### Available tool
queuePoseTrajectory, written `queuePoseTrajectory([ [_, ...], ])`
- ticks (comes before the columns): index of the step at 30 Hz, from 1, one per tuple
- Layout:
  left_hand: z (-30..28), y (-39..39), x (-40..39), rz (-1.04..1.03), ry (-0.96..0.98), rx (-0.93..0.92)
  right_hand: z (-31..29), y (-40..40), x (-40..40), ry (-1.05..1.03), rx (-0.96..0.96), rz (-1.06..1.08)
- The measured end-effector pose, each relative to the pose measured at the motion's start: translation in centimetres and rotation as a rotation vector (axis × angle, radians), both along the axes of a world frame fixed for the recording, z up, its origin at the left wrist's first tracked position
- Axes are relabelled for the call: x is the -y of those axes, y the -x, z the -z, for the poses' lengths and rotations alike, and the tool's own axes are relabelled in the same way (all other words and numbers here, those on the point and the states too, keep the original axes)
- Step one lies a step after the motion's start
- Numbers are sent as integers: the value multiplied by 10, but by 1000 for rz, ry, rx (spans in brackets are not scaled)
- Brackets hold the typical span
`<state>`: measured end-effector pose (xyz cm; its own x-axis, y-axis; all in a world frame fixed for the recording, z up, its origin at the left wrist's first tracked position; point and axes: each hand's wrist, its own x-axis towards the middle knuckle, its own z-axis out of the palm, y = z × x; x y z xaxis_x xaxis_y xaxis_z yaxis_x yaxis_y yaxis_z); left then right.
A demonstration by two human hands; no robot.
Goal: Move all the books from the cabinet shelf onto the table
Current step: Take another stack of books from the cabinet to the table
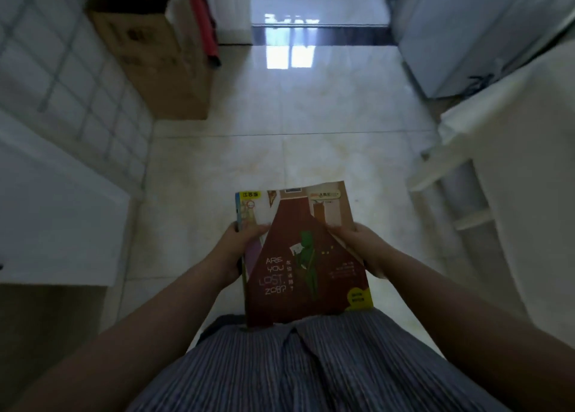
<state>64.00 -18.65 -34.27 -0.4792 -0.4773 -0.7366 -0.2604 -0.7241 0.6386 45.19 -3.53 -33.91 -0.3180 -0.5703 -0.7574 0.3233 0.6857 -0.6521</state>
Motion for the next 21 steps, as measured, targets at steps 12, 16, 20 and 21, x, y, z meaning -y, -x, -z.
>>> queuePoseTrajectory([
  [12,3,235,-129,446,-32,61,-3,149,-194,-93,-127,447],
  [16,-1,294,-167,624,-15,59,-7,162,-241,-109,-139,663],
  [20,-5,347,-200,773,-8,64,-2,174,-278,-177,-147,870],
  [21,-6,363,-208,816,-24,59,-1,179,-286,-176,-144,920],
])
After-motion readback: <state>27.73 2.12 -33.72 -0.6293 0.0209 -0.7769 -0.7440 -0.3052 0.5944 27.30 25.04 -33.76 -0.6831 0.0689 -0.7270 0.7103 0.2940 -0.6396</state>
